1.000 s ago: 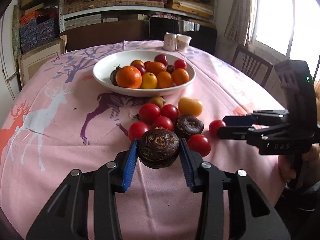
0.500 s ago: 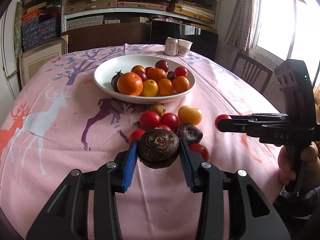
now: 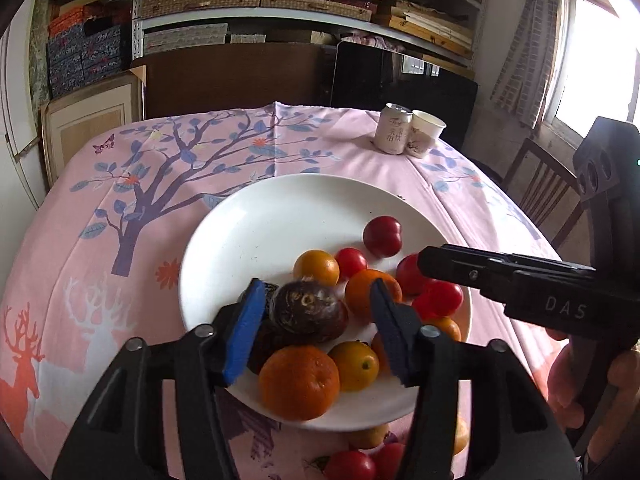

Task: Organize fruits
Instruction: 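Place the dark brown tomato and red tomato on the white plate, then grasp a red tomato with the left tool while the right tool grasps another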

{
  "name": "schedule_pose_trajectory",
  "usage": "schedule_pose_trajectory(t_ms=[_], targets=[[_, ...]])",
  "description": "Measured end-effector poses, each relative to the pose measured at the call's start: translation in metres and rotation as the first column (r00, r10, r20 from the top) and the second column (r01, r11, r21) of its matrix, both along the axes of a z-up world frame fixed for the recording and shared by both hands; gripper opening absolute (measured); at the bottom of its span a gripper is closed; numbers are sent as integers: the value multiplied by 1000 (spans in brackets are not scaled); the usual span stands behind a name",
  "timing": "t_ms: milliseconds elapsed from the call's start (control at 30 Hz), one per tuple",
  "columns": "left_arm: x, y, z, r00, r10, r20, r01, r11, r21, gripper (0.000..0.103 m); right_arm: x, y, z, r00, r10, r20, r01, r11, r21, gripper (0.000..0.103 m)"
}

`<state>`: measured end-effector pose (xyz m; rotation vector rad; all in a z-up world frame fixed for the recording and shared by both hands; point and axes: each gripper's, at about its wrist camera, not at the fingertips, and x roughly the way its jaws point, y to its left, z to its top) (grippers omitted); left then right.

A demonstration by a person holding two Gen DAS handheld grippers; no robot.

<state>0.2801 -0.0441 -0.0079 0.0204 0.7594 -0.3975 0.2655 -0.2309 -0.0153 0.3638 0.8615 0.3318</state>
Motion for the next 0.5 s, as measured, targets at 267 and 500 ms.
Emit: schedule_pose_trajectory(t_ms=[267, 500], targets=[[-77, 19, -2, 993, -70, 90, 65, 996, 59, 85, -75, -8, -1, 996, 37, 84, -38, 999, 3, 56], [-137, 21, -53, 984, -175, 40, 154, 937, 313, 86, -151, 12, -34, 989, 142, 33, -140, 989, -37, 57]])
